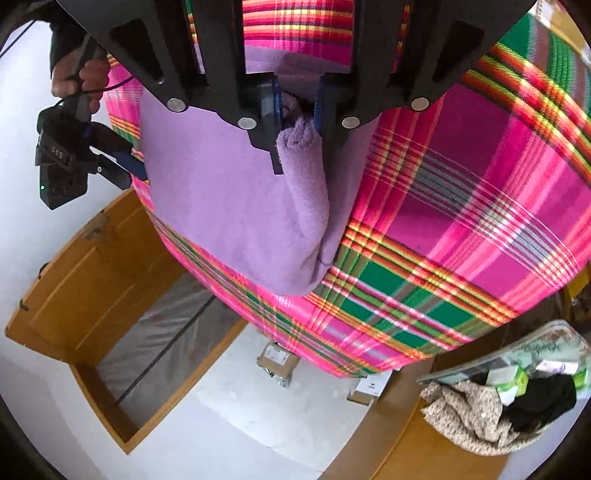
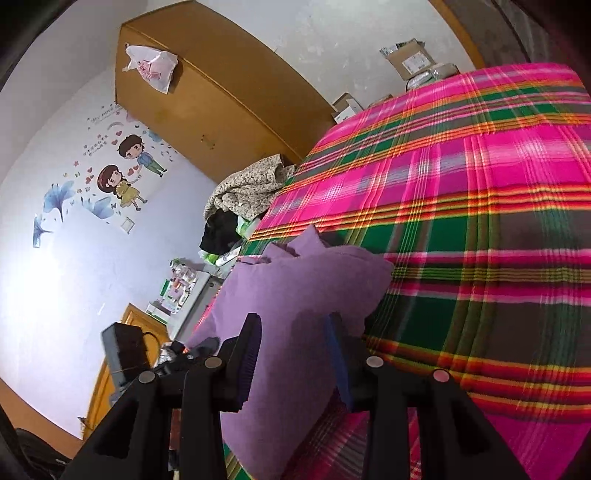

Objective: Fold clothes

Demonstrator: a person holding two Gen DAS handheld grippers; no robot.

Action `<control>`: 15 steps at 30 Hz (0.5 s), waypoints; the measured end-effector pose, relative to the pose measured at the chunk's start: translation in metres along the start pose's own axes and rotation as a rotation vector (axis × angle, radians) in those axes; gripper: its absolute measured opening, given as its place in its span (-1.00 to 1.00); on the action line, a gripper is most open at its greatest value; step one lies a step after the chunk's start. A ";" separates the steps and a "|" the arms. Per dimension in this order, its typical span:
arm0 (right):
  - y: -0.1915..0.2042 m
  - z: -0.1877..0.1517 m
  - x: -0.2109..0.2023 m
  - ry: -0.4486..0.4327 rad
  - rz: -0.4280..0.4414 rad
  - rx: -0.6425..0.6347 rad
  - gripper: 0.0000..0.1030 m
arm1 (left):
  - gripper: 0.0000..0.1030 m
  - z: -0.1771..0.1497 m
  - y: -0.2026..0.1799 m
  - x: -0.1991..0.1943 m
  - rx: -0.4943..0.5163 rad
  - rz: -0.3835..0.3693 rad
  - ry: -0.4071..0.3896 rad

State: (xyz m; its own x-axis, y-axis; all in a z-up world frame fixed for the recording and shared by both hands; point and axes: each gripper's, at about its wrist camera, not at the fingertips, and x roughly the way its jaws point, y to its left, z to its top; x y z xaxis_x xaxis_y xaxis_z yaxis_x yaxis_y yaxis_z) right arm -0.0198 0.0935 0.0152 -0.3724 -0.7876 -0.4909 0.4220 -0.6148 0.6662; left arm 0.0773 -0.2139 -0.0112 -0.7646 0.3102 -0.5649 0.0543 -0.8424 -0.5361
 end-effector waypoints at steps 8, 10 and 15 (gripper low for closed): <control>0.005 0.002 0.004 0.004 -0.052 -0.048 -0.49 | -0.64 0.013 0.005 -0.037 0.042 0.090 -0.113; 0.009 0.003 0.008 0.008 -0.066 -0.069 -0.52 | -0.64 0.013 -0.006 -0.040 0.082 0.061 -0.131; 0.017 0.000 0.014 0.034 -0.121 -0.126 -0.53 | -0.56 0.003 -0.026 -0.016 0.185 0.035 -0.053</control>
State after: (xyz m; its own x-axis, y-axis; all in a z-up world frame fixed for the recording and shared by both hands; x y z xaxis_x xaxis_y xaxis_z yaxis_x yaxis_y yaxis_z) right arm -0.0175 0.0724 0.0193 -0.3994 -0.7070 -0.5837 0.4764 -0.7040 0.5267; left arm 0.0862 -0.1978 0.0133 -0.7975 0.2597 -0.5446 -0.0335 -0.9203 -0.3897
